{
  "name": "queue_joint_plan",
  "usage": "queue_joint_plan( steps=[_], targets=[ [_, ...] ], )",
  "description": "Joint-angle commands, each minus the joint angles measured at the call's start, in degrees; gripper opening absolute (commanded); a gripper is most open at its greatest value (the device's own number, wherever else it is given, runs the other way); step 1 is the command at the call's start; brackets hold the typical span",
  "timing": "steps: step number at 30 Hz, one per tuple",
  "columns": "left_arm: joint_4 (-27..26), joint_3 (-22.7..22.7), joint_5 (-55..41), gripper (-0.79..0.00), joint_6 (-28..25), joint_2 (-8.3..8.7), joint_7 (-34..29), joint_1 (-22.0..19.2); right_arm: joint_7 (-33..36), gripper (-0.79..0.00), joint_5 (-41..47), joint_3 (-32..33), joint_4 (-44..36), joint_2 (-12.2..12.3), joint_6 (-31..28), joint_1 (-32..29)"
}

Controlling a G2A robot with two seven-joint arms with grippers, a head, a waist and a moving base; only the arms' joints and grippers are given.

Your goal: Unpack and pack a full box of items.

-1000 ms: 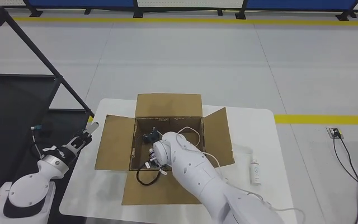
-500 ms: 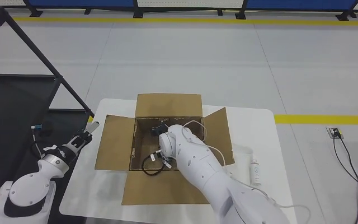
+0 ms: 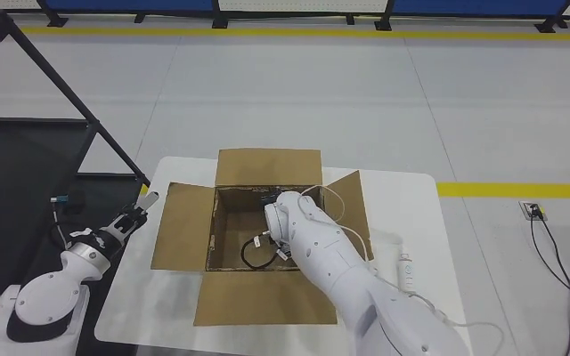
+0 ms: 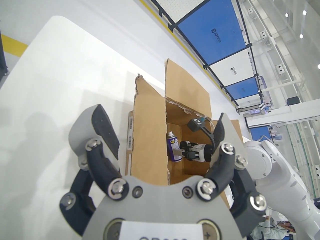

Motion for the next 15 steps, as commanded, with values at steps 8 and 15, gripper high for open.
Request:
queue_joint_plan(
  steps=[8, 15],
  targets=[
    [-0.1, 0.4, 0.4, 0.000, 0.5, 0.11, -0.2, -0.7, -2.6, -0.219, -0.1, 0.9, -0.7, 1.0, -1.2, -0.8],
    [-0.9, 0.5, 0.4, 0.000, 0.6, 0.16, 0.0, -0.5, -5.3, -0.240, 0.5, 1.9, -0.8, 1.8, -2.8, -2.4]
  ],
)
